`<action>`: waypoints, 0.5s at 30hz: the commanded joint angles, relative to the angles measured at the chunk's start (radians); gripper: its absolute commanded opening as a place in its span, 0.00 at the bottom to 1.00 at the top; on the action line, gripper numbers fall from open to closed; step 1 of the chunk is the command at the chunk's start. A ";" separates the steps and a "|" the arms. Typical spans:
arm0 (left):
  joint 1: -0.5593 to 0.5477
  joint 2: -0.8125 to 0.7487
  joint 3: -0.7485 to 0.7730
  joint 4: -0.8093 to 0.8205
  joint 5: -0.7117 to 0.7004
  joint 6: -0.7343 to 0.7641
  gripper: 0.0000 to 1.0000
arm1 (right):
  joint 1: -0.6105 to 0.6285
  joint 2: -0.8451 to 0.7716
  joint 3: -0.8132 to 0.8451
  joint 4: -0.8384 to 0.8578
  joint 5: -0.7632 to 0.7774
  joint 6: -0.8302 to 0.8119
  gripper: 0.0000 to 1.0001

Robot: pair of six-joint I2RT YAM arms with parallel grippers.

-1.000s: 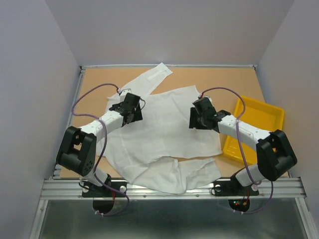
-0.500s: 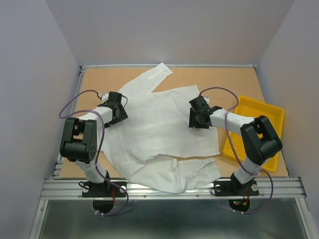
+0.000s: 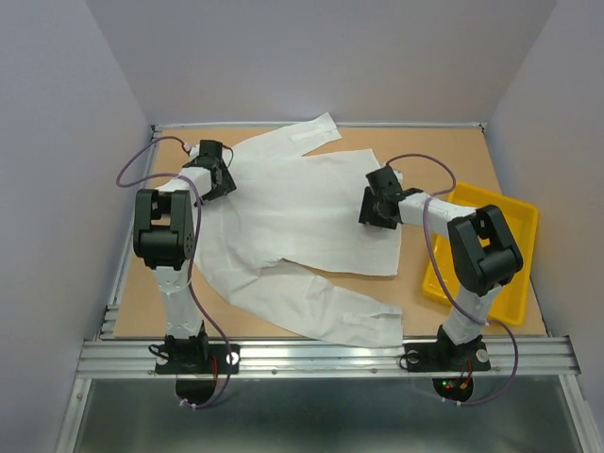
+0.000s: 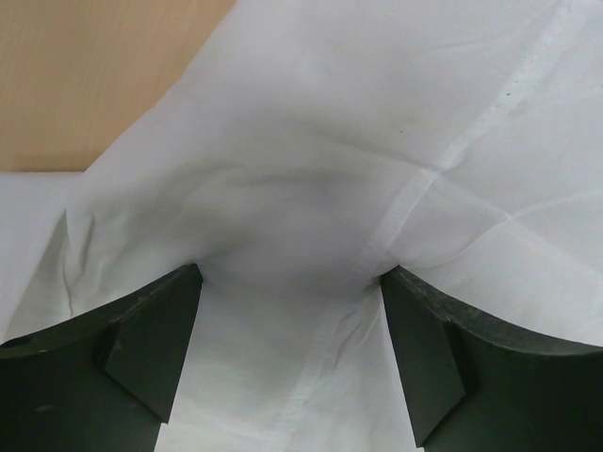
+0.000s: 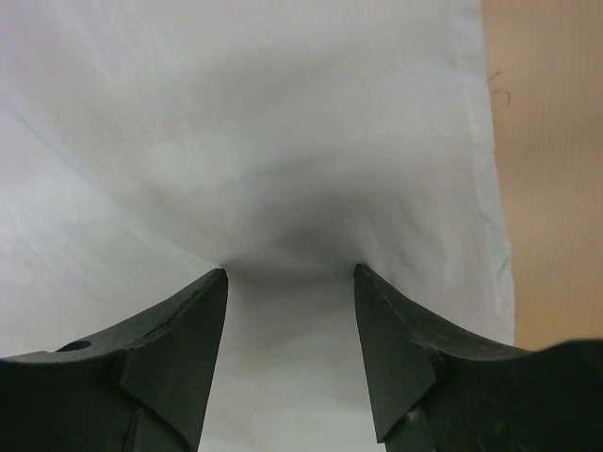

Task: Fold and stack the long sleeve shirts
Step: Flatten the shirt out

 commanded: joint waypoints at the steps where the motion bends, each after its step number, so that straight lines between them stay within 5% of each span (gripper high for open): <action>1: 0.014 0.034 0.074 -0.010 0.038 0.068 0.89 | -0.035 0.045 0.081 0.000 0.014 -0.034 0.63; 6: 0.014 -0.113 0.031 0.015 0.073 0.054 0.91 | -0.033 -0.053 0.086 -0.003 -0.032 -0.095 0.67; 15: 0.014 -0.638 -0.356 -0.057 0.076 -0.113 0.93 | -0.032 -0.367 -0.123 -0.083 -0.102 -0.102 0.68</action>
